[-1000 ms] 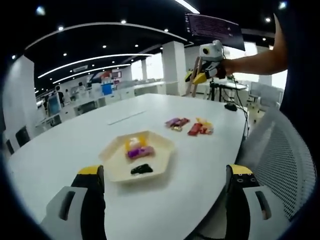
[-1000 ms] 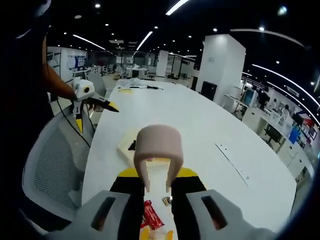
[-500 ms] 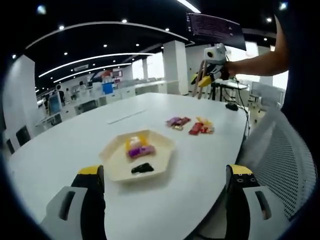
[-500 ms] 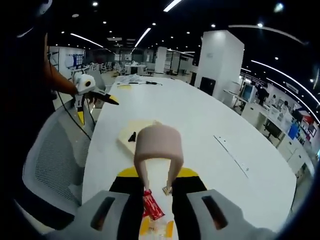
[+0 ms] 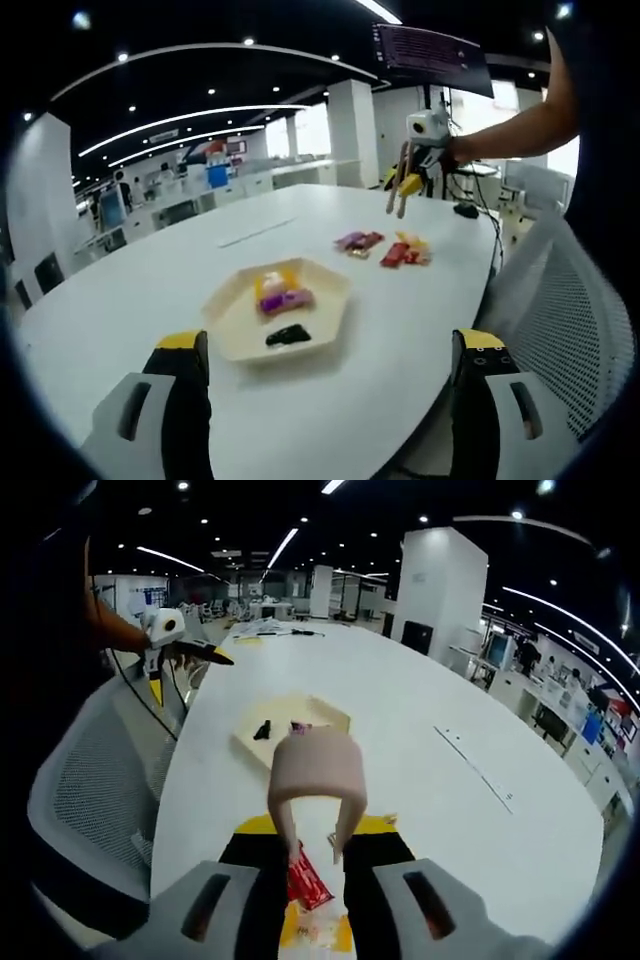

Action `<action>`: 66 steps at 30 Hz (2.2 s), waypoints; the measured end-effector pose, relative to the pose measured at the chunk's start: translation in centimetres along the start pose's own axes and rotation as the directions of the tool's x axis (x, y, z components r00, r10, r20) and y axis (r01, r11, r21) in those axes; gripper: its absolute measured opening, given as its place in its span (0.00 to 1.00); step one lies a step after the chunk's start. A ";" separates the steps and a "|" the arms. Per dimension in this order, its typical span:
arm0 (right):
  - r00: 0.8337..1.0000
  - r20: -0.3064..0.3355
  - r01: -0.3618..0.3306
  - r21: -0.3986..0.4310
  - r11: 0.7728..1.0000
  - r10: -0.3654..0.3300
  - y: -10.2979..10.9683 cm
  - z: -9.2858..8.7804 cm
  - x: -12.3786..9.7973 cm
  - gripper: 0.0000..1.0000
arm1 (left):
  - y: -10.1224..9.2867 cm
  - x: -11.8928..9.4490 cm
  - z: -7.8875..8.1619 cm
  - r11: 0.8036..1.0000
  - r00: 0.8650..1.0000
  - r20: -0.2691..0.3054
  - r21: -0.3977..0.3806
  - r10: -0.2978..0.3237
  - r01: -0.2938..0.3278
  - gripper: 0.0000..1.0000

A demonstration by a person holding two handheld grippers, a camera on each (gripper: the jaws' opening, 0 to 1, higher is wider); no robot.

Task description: Place the target food into the container with the food tongs after gripping and lifting it, then release it inside without dropping or visibly crushing the food.

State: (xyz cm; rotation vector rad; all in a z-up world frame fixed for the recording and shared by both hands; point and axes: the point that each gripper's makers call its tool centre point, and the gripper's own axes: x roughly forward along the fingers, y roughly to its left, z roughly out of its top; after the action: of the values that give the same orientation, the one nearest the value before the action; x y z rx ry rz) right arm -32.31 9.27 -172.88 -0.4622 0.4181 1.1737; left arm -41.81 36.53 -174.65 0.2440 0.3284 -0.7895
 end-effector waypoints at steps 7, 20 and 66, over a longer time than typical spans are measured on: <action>0.998 -0.041 -0.037 0.010 0.999 0.037 0.4 -2.4 1.7 0.19 | 0.0 0.0 -0.1 1.000 1.000 -0.004 0.000 0.000 0.000 0.98; 0.996 -0.072 -0.053 0.027 0.998 0.055 0.7 -4.1 3.0 0.19 | 0.0 0.0 -0.2 1.000 1.000 -0.010 -0.002 0.002 -0.002 0.97; 0.974 -0.202 0.132 0.126 0.983 -0.105 -3.4 -5.1 4.4 0.13 | 0.0 0.1 -0.4 1.000 1.000 -0.019 -0.001 0.002 -0.002 0.96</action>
State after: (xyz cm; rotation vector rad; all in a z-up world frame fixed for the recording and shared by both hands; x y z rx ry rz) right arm -27.99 8.79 -179.07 -0.4762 0.6288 0.9799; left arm -41.81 36.62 -175.05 0.2512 0.3460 -0.7858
